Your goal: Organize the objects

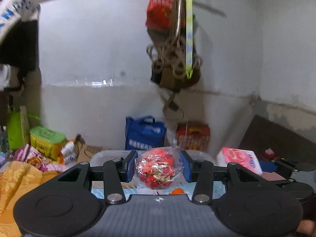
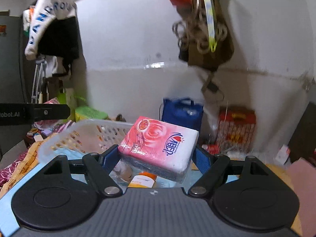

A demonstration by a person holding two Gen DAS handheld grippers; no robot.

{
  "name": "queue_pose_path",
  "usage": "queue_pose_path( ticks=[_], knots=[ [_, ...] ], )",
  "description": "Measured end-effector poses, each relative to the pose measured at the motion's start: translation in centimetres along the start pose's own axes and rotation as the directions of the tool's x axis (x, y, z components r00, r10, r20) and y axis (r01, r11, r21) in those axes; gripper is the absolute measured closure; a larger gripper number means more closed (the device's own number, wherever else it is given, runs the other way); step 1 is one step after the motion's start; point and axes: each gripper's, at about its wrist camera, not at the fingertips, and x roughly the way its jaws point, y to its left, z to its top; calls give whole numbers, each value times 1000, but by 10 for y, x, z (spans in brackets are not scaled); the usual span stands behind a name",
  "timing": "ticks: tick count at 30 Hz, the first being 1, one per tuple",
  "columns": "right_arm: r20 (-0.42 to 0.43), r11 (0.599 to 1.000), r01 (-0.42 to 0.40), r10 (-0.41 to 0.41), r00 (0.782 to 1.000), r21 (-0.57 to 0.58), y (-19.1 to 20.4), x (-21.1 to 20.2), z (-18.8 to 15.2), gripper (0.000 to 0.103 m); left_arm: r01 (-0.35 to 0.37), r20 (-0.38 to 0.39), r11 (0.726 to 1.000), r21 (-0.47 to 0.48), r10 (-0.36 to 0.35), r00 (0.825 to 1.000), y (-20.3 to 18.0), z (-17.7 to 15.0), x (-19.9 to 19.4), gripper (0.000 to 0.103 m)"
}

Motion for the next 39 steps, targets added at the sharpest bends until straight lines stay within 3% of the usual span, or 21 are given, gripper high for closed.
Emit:
queue_pose_path(
  ticks=[4,6,8,9,10,13,18,20,22,24,27,31,37,39],
  knots=[
    [-36,999,-30,29,999,-36,5,24,-4,21,22,-39,996,-81,-25,999,16,-6,35,51],
    [-30,997,-39,37,999,-61,9,28,-4,17,1,-51,998,-68,-4,999,19,-13,43,48],
    [-39,995,-46,43,998,-84,15,30,-5,4,-18,-61,997,-71,14,998,24,-20,49,36],
    [-28,995,-38,35,999,-92,17,28,-6,1,-27,-58,996,-81,23,998,28,-23,51,16],
    [3,995,-13,14,1000,-102,19,22,-7,0,-41,-51,995,-93,36,998,34,-24,49,7],
    [48,994,18,-13,999,-105,20,1,-9,0,-59,-12,993,-105,58,998,42,-24,34,7],
    [75,999,-3,0,997,42,6,-54,-40,0,-63,-3,996,-66,63,998,44,-42,-14,6],
    [-13,985,-39,42,999,166,0,-61,-63,0,-37,-32,997,-74,35,999,47,-65,-29,6],
    [-157,972,-52,89,983,229,0,-61,-89,0,-36,-84,995,-93,29,996,50,-92,-36,7],
    [-230,973,-49,101,968,224,2,-60,-108,0,-41,-150,995,-89,27,988,54,-111,-31,7],
    [-261,987,-28,69,963,159,9,-65,-118,6,-54,-224,995,-89,33,974,60,-132,-28,10],
    [-280,990,-41,78,957,135,14,-67,-122,13,-92,-243,989,-118,61,968,75,-144,-40,10],
    [-359,996,-68,84,929,56,35,-42,-133,25,-113,-286,988,-104,79,955,79,-159,-38,11],
    [-352,998,-59,61,934,17,41,-43,-137,26,-113,-297,990,-86,83,951,75,-161,-36,11]
  ],
)
